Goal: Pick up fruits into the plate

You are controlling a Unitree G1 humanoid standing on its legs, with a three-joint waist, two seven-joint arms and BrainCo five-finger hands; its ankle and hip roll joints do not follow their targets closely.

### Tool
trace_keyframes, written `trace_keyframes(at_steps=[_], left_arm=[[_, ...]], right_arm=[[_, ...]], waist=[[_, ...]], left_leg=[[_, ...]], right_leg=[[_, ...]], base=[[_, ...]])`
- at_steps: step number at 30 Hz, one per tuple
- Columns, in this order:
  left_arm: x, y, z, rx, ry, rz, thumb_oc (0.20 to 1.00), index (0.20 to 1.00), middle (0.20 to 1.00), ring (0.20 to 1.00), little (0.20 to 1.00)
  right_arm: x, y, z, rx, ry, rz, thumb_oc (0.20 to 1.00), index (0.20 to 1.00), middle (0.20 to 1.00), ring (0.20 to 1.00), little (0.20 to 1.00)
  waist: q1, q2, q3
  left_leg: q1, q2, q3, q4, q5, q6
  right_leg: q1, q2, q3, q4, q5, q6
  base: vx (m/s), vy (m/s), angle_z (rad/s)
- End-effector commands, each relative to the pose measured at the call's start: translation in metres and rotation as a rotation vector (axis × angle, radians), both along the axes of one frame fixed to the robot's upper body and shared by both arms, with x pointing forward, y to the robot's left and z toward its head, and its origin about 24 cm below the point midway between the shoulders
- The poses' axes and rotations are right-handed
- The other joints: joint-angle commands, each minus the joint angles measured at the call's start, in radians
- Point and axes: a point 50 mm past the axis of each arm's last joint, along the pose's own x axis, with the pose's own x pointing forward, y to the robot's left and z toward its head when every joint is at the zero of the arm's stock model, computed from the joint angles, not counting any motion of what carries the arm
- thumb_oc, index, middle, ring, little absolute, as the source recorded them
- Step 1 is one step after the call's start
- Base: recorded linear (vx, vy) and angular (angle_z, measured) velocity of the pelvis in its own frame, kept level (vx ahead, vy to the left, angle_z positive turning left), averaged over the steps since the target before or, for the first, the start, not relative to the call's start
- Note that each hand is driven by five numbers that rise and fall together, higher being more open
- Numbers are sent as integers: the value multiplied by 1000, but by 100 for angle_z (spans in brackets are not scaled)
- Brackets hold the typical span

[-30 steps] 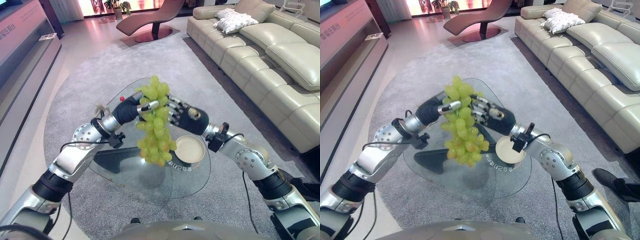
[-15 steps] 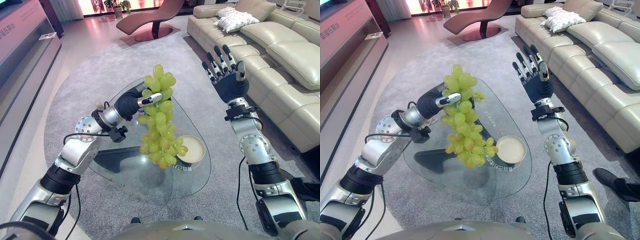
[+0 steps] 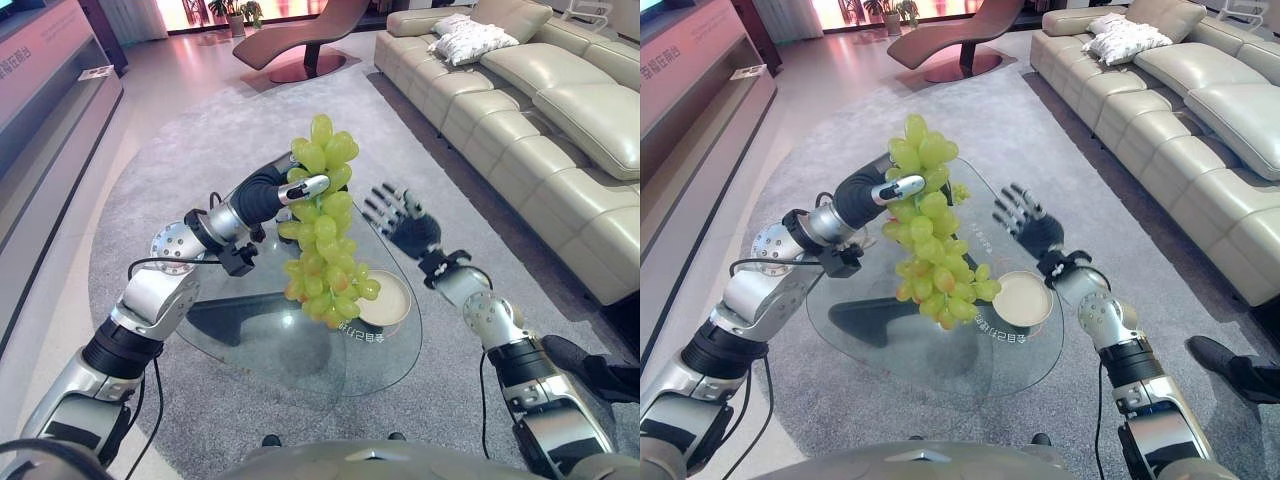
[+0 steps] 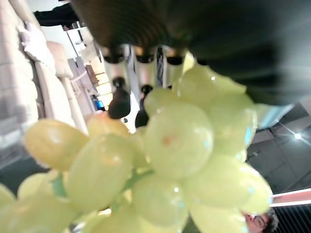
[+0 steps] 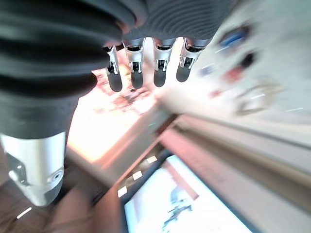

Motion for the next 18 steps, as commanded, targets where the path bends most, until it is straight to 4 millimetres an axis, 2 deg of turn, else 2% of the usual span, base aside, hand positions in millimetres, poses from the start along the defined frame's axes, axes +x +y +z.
trace_keyframes(at_steps=[1, 8, 13, 15, 18], left_arm=[[-4, -2, 42, -55, -180, -31, 200, 200, 200, 200, 200], [-4, -7, 42, -30, -181, -49, 200, 200, 200, 200, 200], [-2, -10, 35, -7, -145, -56, 200, 200, 200, 200, 200], [1, -10, 30, 2, -113, -54, 200, 200, 200, 200, 200], [4, -14, 24, 18, -66, -55, 200, 200, 200, 200, 200]], right_arm=[[7, 6, 25, 16, -112, 100, 1000, 1000, 1000, 1000, 1000], [-7, 22, 17, -28, -123, 372, 1000, 1000, 1000, 1000, 1000], [-27, 44, 38, -21, -312, 744, 1000, 1000, 1000, 1000, 1000], [-38, 54, 53, -17, -395, 890, 1000, 1000, 1000, 1000, 1000], [-45, 65, 70, -16, -478, 982, 1000, 1000, 1000, 1000, 1000]], waist=[[-2, -42, -8], [3, -49, -3], [3, -56, 5], [2, -60, 7], [-1, -64, 8]], left_leg=[[-14, -39, -8, 39, -133, 37], [-10, -42, -14, 35, -131, 38], [-9, -42, -14, 37, -129, 38], [-9, -43, -16, 40, -131, 38], [-6, -45, -17, 41, -133, 40]], right_leg=[[16, 2, -4, 68, -107, -5], [22, 7, -4, 71, -113, -9], [23, 7, -1, 74, -113, -9], [23, 7, 5, 75, -113, -7], [25, 7, 14, 72, -112, -6]], base=[[0, 0, 0], [0, 0, 0], [0, 0, 0], [0, 0, 0], [0, 0, 0]])
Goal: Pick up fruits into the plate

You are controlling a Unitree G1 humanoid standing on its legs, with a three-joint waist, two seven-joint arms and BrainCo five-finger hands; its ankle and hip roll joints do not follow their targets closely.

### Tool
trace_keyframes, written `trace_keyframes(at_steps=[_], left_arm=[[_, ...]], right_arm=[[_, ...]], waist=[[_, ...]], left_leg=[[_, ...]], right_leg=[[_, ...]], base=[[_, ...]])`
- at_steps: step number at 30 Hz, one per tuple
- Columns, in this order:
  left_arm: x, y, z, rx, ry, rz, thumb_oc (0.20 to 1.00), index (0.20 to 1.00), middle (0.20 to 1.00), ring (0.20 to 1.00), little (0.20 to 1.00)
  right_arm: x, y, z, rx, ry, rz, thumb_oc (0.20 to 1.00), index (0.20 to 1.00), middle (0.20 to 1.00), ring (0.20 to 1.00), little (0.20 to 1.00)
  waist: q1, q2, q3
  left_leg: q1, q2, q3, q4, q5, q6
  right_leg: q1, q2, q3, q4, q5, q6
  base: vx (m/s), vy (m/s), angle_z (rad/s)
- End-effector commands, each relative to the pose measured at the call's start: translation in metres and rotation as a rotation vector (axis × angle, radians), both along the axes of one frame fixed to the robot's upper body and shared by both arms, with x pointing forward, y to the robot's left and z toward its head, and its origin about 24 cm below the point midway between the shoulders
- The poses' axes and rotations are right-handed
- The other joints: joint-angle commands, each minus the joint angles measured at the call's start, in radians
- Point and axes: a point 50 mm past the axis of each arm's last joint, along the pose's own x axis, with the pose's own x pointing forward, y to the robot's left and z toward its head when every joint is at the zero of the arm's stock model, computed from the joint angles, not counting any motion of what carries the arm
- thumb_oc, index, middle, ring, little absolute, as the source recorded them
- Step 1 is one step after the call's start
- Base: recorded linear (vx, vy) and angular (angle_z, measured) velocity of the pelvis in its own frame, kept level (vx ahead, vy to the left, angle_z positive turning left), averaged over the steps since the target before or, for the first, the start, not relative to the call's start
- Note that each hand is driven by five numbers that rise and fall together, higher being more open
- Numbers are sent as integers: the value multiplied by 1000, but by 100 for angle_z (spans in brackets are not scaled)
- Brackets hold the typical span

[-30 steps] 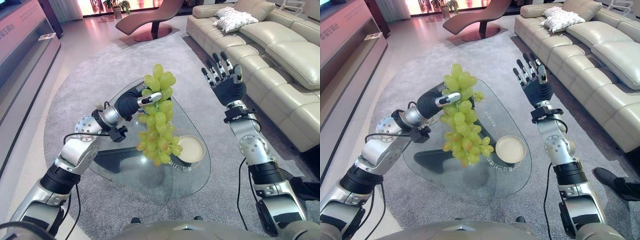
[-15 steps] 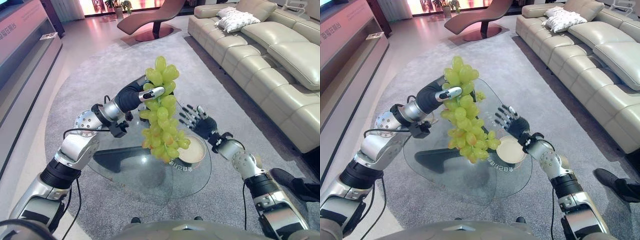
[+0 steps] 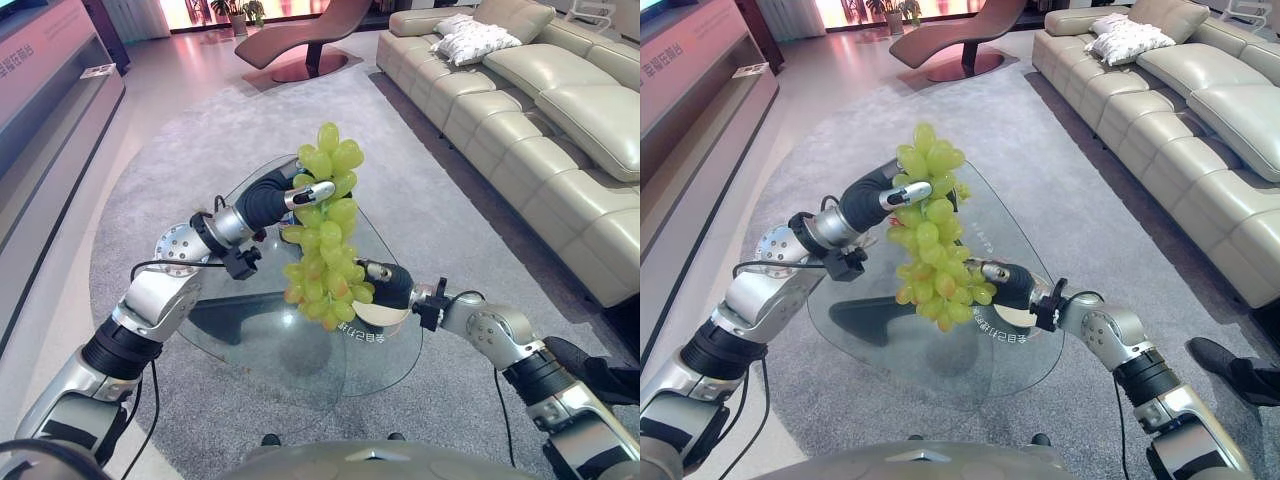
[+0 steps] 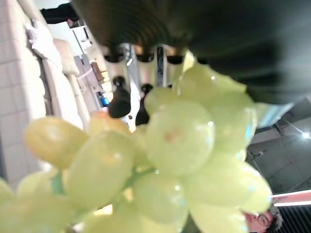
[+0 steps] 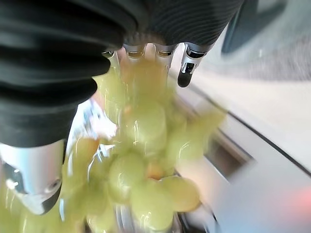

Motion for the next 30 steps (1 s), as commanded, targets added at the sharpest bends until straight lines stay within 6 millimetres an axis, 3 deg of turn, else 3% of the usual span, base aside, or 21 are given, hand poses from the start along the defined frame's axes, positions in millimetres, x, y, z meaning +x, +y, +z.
trace_keyframes(at_steps=[1, 5, 12, 20, 26, 27, 30], left_arm=[[7, -9, 30, -4, -84, -41, 200, 200, 200, 200, 200], [10, -13, 18, 15, -16, -54, 200, 200, 200, 200, 200], [14, -22, -4, 39, 79, -82, 200, 200, 200, 200, 200], [15, -26, -16, 35, 97, -51, 200, 200, 200, 200, 200], [21, -21, -18, 57, 20, 108, 200, 200, 200, 200, 200], [24, -19, -18, 60, 13, 139, 200, 200, 200, 200, 200], [28, -14, -21, 60, 17, 189, 200, 200, 200, 200, 200]], right_arm=[[0, 25, 44, 110, -189, 187, 1000, 1000, 1000, 1000, 1000], [-4, 33, 61, 134, -276, 237, 1000, 1000, 1000, 1000, 1000], [-10, 48, 73, 169, -323, 286, 1000, 1000, 1000, 1000, 1000], [-12, 59, 76, 236, -288, 259, 1000, 1000, 1000, 1000, 1000], [-16, 65, 71, 244, -214, 226, 1000, 1000, 1000, 1000, 1000], [-15, 65, 69, 237, -195, 211, 200, 200, 200, 200, 200], [-13, 63, 62, 212, -170, 172, 200, 200, 200, 200, 200]], waist=[[-3, -55, 3], [-10, -56, 5], [-15, -53, 4], [-17, -50, 5], [-16, -49, 7], [-17, -50, 7], [-17, -51, 6]], left_leg=[[-7, -46, -16, 41, -133, 41], [-3, -47, -15, 44, -135, 43], [3, -50, -15, 46, -139, 46], [9, -47, -9, 46, -140, 46], [4, -45, -8, 50, -138, 46], [4, -45, -7, 50, -138, 46], [4, -42, -7, 52, -138, 46]], right_leg=[[24, 6, 15, 72, -112, -6], [25, 8, 29, 72, -110, -5], [27, 8, 43, 66, -105, -2], [28, 5, 51, 64, -99, 1], [23, 5, 47, 70, -102, 1], [23, 6, 46, 70, -103, 0], [22, 7, 44, 75, -105, -1]], base=[[0, 0, 0], [0, 0, 0], [3, 2, -2], [4, 3, -3], [1, 1, -1], [0, 0, 0], [0, 0, 0]])
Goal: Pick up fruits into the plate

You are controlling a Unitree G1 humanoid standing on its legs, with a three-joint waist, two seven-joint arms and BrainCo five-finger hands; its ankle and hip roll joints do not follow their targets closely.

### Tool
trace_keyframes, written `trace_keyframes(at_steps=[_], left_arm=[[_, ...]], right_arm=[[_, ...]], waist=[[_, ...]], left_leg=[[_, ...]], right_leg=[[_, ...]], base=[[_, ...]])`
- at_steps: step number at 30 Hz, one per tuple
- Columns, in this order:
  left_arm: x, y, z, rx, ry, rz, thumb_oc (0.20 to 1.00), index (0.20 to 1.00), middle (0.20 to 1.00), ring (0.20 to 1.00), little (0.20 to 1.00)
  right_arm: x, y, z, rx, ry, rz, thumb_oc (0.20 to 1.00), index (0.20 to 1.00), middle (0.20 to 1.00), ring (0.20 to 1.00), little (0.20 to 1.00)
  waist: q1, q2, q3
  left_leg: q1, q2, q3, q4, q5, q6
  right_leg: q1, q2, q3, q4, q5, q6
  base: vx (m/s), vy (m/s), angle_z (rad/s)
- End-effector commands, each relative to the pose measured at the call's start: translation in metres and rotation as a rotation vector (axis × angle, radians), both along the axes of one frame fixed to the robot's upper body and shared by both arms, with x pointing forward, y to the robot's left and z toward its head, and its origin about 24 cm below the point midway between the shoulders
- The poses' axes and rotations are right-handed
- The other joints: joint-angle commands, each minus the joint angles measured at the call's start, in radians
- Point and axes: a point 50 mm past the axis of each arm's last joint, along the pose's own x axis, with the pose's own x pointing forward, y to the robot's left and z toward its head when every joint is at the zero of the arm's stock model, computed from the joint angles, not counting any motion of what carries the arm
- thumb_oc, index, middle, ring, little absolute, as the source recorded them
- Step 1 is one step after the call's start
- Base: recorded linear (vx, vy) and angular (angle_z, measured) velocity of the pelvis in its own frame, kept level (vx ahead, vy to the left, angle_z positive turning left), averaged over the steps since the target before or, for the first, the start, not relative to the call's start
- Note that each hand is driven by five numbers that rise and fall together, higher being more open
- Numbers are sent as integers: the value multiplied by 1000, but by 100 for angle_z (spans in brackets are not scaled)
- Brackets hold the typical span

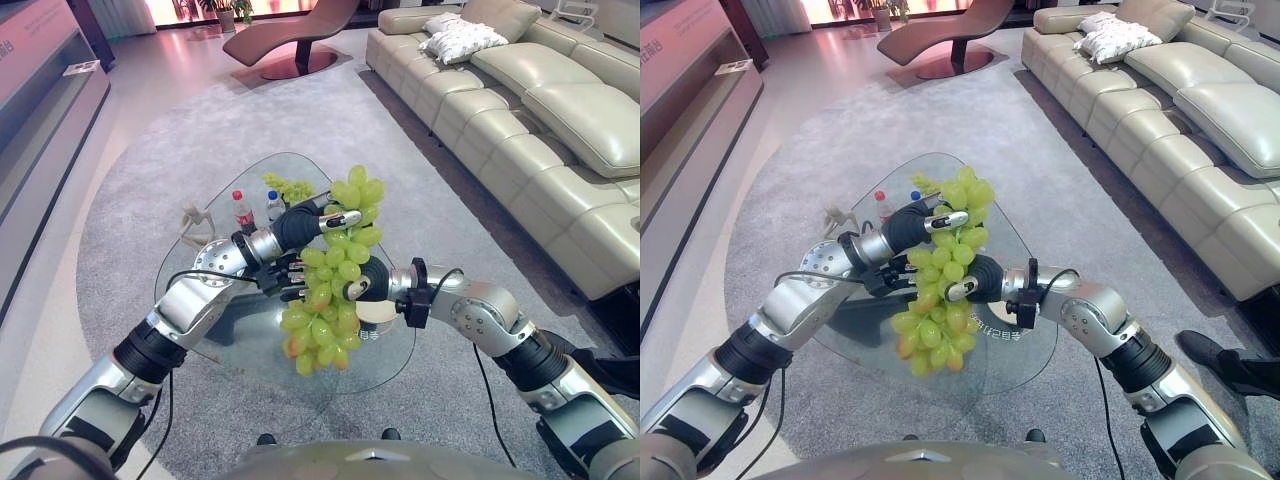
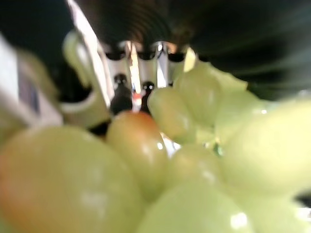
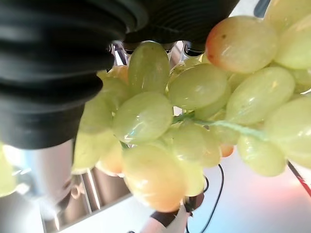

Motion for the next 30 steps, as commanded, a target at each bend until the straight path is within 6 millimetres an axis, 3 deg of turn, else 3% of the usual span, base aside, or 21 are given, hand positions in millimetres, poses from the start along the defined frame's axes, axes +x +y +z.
trace_keyframes(at_steps=[1, 10, 18, 20, 21, 26, 30], left_arm=[[19, 10, 20, -27, -121, 128, 200, 200, 200, 200, 200], [28, 24, 10, -6, -96, 259, 200, 200, 200, 200, 200], [32, 37, -5, -49, 46, 310, 200, 200, 200, 200, 200], [31, 38, -12, -111, 113, 310, 567, 567, 567, 567, 567], [31, 40, -16, -150, 146, 326, 1000, 1000, 1000, 1000, 1000], [29, 37, -32, -242, 257, 310, 1000, 1000, 1000, 1000, 1000], [27, 42, -40, -185, 218, 353, 1000, 1000, 1000, 1000, 1000]], right_arm=[[-12, 26, 31, 185, -48, 100, 200, 200, 200, 200, 200], [-9, 19, 24, 185, -2, 33, 200, 200, 200, 200, 200], [-6, 13, 26, 241, 9, -46, 200, 200, 200, 200, 200], [-4, 11, 33, 319, 9, -68, 200, 200, 200, 200, 200], [0, 9, 36, 363, 2, -92, 200, 200, 200, 200, 200], [8, 5, 57, 524, -34, -166, 200, 200, 200, 200, 200], [12, -5, 75, 666, -67, -240, 200, 200, 200, 200, 200]], waist=[[-13, -40, -6], [-21, -42, -5], [-19, -40, 4], [-16, -38, 7], [-15, -37, 10], [-8, -33, 12], [-3, -28, 12]], left_leg=[[-10, -40, -30, 51, -133, 43], [-4, -36, -27, 50, -131, 40], [-5, -34, -27, 54, -129, 39], [-7, -33, -29, 55, -129, 38], [-7, -32, -31, 57, -130, 38], [-8, -34, -34, 59, -134, 40], [-24, -36, -37, 65, -131, 42]], right_leg=[[23, 8, 19, 75, -106, -1], [28, 11, 16, 76, -109, -3], [30, 11, 7, 79, -111, -4], [30, 9, 3, 81, -111, -4], [30, 9, 1, 83, -113, -5], [34, 7, -8, 83, -116, -9], [22, 4, -14, 87, -112, -11]], base=[[0, 0, 0], [0, 0, 0], [0, 0, 0], [0, 0, 0], [32, 7, 0], [30, 5, 1], [0, 0, 0]])
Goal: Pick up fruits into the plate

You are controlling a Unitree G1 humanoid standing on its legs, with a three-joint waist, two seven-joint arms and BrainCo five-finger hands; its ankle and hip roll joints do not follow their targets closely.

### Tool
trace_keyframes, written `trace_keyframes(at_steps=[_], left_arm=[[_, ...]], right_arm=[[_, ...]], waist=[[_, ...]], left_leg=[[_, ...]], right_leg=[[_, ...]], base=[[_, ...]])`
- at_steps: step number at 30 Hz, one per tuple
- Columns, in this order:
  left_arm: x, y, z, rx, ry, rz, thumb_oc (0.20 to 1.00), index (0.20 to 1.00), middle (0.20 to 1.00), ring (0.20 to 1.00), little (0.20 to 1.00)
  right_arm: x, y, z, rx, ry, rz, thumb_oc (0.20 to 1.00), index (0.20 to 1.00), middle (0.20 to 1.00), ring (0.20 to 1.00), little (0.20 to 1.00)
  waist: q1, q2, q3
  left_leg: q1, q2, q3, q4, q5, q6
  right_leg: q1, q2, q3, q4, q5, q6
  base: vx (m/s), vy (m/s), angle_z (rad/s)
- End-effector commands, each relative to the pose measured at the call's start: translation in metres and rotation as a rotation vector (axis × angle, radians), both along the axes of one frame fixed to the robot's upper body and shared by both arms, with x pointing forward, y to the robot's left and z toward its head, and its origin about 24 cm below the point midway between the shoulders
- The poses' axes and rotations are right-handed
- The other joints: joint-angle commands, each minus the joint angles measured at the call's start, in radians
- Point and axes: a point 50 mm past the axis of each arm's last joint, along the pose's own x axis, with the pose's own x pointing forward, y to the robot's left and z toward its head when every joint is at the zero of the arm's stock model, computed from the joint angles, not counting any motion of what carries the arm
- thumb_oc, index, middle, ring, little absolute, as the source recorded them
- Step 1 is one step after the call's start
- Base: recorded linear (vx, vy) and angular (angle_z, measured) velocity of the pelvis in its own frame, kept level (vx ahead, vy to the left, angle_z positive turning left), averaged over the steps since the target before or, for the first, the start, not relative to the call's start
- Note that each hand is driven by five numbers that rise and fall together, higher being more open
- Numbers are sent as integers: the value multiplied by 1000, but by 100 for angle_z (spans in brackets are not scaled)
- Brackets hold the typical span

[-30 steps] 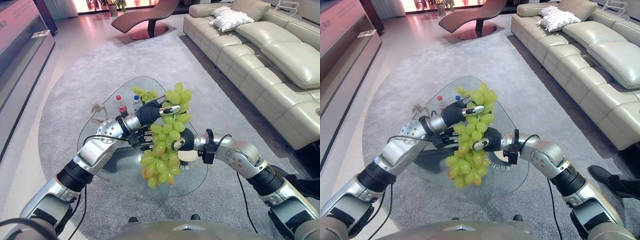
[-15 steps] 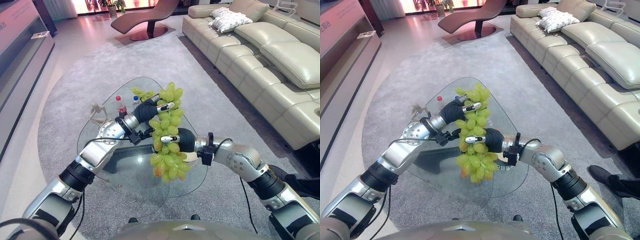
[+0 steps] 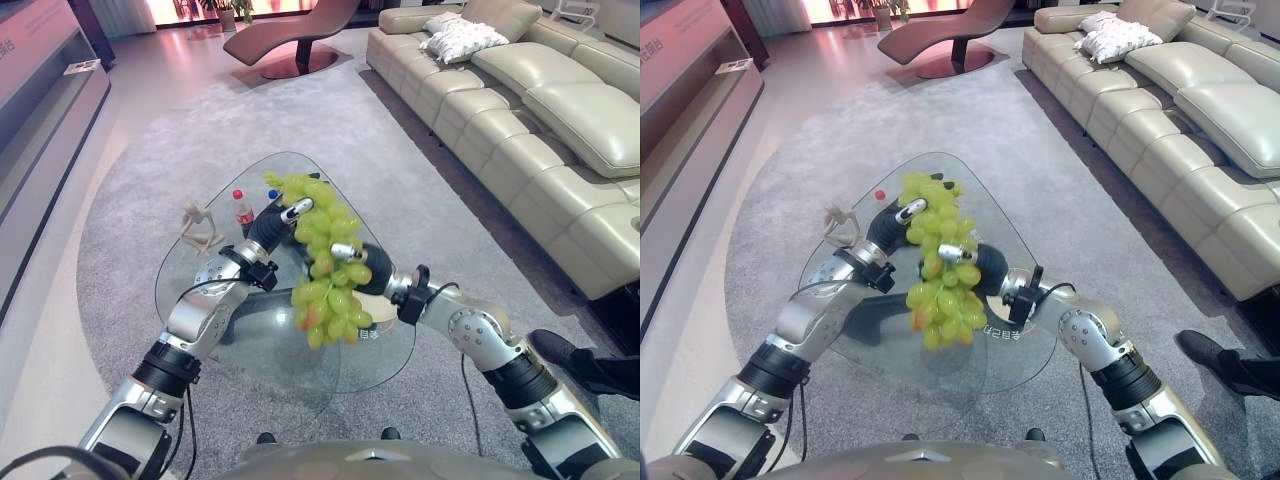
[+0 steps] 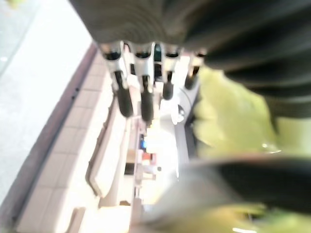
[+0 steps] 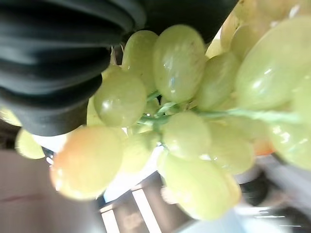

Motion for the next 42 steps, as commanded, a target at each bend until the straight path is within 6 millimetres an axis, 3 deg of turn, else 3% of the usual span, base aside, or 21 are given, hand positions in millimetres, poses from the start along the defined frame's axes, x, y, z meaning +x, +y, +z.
trace_keyframes(at_steps=[1, 6, 11, 13, 19, 25, 29, 31, 33, 34, 37, 38, 42], left_arm=[[9, 14, 12, 94, -113, 59, 1000, 1000, 1000, 1000, 1000], [8, 30, -8, 209, -55, 95, 1000, 1000, 1000, 1000, 1000], [-1, 42, -35, 254, 24, 160, 1000, 1000, 1000, 1000, 1000], [-3, 53, -49, 389, 19, 228, 1000, 1000, 1000, 1000, 1000], [-6, 70, -70, 448, 95, 361, 1000, 1000, 1000, 1000, 1000], [-28, 98, -129, 564, 336, 634, 1000, 1000, 1000, 1000, 1000], [-36, 103, -148, 604, 406, 704, 1000, 1000, 1000, 1000, 1000], [-35, 104, -156, 620, 443, 775, 1000, 1000, 1000, 1000, 1000], [-34, 106, -157, 628, 448, 795, 1000, 1000, 1000, 1000, 1000], [-35, 110, -159, 631, 471, 827, 1000, 1000, 1000, 1000, 1000], [-36, 113, -161, 629, 485, 836, 1000, 1000, 1000, 1000, 1000], [-41, 115, -166, 586, 542, 827, 1000, 1000, 1000, 1000, 1000], [-56, 123, -180, 505, 646, 863, 1000, 1000, 1000, 1000, 1000]], right_arm=[[7, -6, 66, 322, -203, -83, 200, 200, 200, 200, 200], [15, -30, 80, 500, -198, -256, 200, 200, 200, 200, 200], [21, -51, 70, 568, -134, -410, 200, 200, 200, 200, 200], [27, -62, 65, 581, -104, -478, 200, 200, 200, 200, 200], [38, -82, 57, 629, -46, -603, 200, 200, 200, 200, 200], [56, -116, 35, 670, 129, -880, 200, 200, 200, 200, 200], [66, -125, 33, 679, 155, -973, 200, 200, 200, 200, 200], [80, -128, 39, 587, 98, -1011, 200, 200, 200, 200, 200], [85, -132, 38, 555, 92, -1046, 200, 200, 200, 200, 200], [92, -146, 35, 467, 74, -1131, 200, 200, 200, 200, 200], [95, -158, 33, 395, 53, -1206, 200, 200, 200, 200, 200], [98, -171, 31, 315, 31, -1256, 200, 200, 200, 200, 200], [104, -200, 41, 35, -79, -1409, 200, 200, 200, 200, 200]], waist=[[-6, -27, -9], [-3, -15, 2], [-4, -4, 18], [-5, 0, 33], [-9, 11, 75], [-13, 15, 133], [-11, 18, 176], [-2, 23, 232], [2, 25, 249], [12, 28, 274], [21, 30, 298], [31, 31, 321], [52, 44, 386]], left_leg=[[-34, -37, -33, 65, -130, 41], [-45, -40, -38, 68, -131, 44], [-57, -41, -34, 74, -131, 46], [-72, -43, -33, 84, -130, 46], [-102, -48, -39, 94, -135, 44], [-138, -59, -45, 89, -122, 41], [-172, -64, -50, 85, -110, 40], [-218, -78, -63, 82, -92, 42], [-231, -81, -68, 83, -86, 42], [-249, -87, -84, 82, -80, 43], [-262, -95, -95, 81, -77, 45], [-278, -105, -104, 84, -74, 46], [-343, -134, -129, 126, -69, 53]], right_leg=[[10, 4, -9, 88, -112, -11], [1, 4, -14, 93, -115, -13], [-11, 2, -15, 97, -115, -15], [-25, 1, -13, 104, -115, -15], [-54, 2, -10, 115, -122, -17], [-91, 6, -6, 115, -114, -20], [-125, 9, -2, 121, -110, -23], [-175, 12, -1, 136, -103, -28], [-190, 13, -1, 145, -102, -30], [-209, 17, -6, 159, -106, -34], [-223, 19, -11, 167, -107, -37], [-239, 19, -16, 171, -103, -39], [-301, 22, -23, 208, -101, -48]], base=[[0, 0, 0], [-7, 27, 5], [0, 0, 0], [-44, 11, 0], [-61, 10, 0], [-50, 6, 2], [-131, 11, 1], [-275, 12, -1], [-143, -18, 4], [-70, -33, 8], [-54, -49, 13], [-62, -44, 7], [-81, -7, 11]])
